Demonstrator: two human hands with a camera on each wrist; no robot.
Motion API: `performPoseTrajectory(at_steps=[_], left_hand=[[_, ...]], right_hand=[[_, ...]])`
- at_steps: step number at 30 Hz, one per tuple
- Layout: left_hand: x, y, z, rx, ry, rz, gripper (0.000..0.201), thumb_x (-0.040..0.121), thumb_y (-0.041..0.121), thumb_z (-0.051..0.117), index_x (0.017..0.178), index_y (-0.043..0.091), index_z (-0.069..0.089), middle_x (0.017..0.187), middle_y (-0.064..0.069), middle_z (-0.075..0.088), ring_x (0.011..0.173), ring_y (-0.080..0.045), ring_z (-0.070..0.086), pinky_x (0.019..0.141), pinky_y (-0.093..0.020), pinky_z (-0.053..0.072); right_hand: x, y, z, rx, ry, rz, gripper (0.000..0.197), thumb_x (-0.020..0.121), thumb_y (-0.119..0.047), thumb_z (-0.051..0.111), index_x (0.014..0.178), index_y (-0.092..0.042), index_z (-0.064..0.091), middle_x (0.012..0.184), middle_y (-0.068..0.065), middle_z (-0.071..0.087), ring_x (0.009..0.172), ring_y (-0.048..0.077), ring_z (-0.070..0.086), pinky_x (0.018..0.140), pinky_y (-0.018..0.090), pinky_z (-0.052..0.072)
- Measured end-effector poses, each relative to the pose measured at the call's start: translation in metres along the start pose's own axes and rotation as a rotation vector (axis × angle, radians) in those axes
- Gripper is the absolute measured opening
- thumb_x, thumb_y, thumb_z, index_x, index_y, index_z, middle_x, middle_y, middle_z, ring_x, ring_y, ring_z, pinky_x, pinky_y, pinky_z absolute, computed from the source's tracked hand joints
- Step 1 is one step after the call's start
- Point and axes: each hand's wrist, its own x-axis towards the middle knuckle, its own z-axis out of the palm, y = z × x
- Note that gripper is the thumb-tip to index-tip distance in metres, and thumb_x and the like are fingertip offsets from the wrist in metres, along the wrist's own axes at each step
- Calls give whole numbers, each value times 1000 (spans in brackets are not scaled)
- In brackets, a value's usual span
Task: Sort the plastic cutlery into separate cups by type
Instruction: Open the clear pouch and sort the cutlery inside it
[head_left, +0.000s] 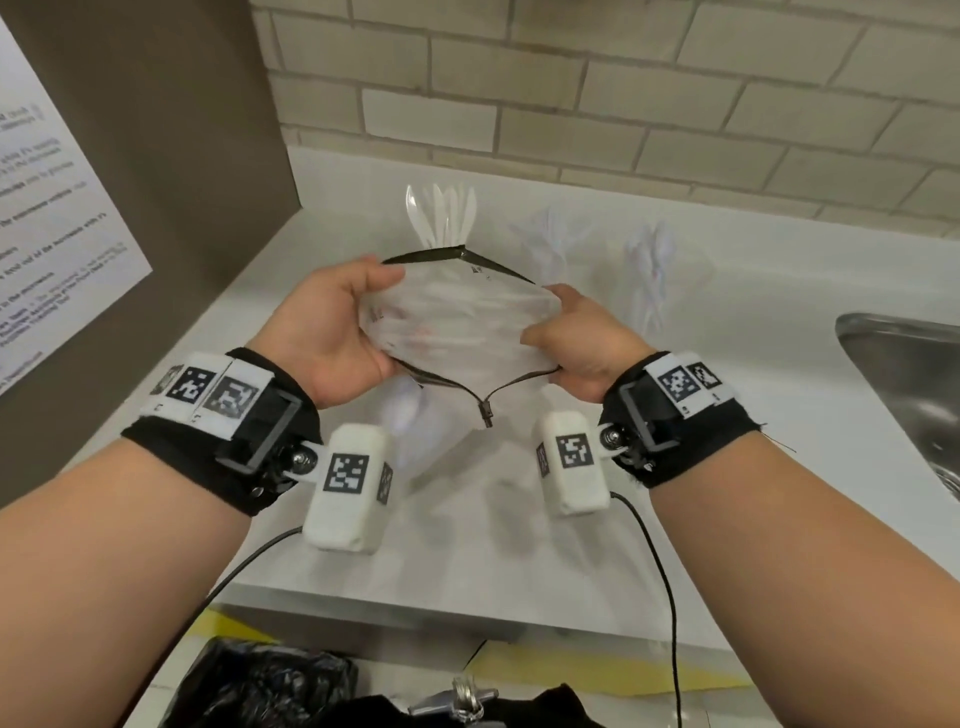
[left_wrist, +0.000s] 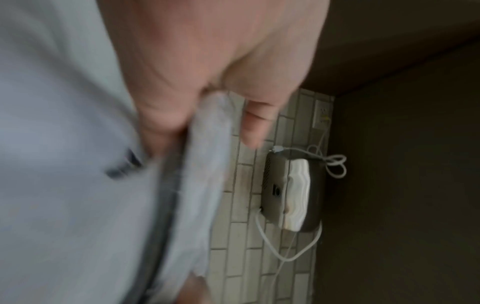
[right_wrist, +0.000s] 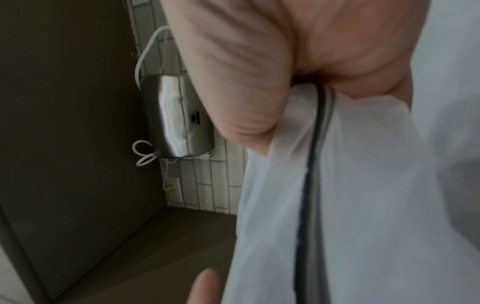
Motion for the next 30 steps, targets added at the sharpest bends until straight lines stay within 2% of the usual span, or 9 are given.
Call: performPoseTrajectory(at_steps=[3,5,8,11,14,19,22,25,30], left_hand=[[-7,-8,-2,155,-189,118,42,84,-11,40,85,26,61,96,-4,68,86,-24,68,67,-39,57],[-4,-11,-8,427,-114,149,43,87,-13,41,73,19,66,76,-1,67,67,-16,63,57,-27,54],[8,-14,-16,957,115,171,44,87,-10,50,110,22,69,96,1,62,73,-9,55,57,-18,46],[16,-21,-22,1137,145,157,88,72,4,70,148,24,30,120,1,59,103,-15,58,82,-26,51],[16,-29,-22,1150,41,178,112,54,20,75,149,35,18,118,-2,61,105,-21,63,92,-41,54],[15,-37,-21,1113,40,284,84,77,-1,67,147,28,32,129,6,55,91,-12,61,80,-23,47],[18,-31,-25,1383,228,276,67,74,9,65,136,30,51,131,-3,52,103,-26,60,87,-27,48],[17,-25,-25,1610,230,122,89,61,25,75,140,25,33,124,-9,45,96,-25,57,80,-33,54],[16,-20,-18,1638,289,251,90,64,34,83,140,26,36,133,-8,32,105,-19,48,90,-23,39]], right_hand=[[5,3,-1,-52,53,-10,63,83,16,47,134,-20,42,112,13,59,89,30,63,79,50,55],[5,3,-4,25,-25,-34,66,83,17,44,132,-28,46,114,12,60,89,29,64,77,49,56],[0,2,-7,263,-243,-119,69,81,25,34,110,-30,66,103,6,70,89,25,68,76,39,59],[-3,6,-7,104,-240,-176,57,82,22,42,74,-22,77,82,-3,73,81,25,61,72,31,54],[-2,12,-5,-321,-183,-248,56,79,14,57,109,-30,71,119,-3,66,103,17,61,89,31,52],[4,23,0,-745,-144,-263,104,73,7,55,148,-49,10,141,2,39,115,21,54,88,34,57],[5,28,-1,-633,-94,-270,89,76,15,48,146,-38,33,146,4,38,134,21,40,93,27,53],[5,29,3,-662,-91,-275,74,75,17,40,121,-36,64,126,0,40,128,20,42,66,4,44],[-5,23,10,-784,-159,-263,74,73,7,61,137,-29,49,114,-1,39,113,15,52,62,3,42]])
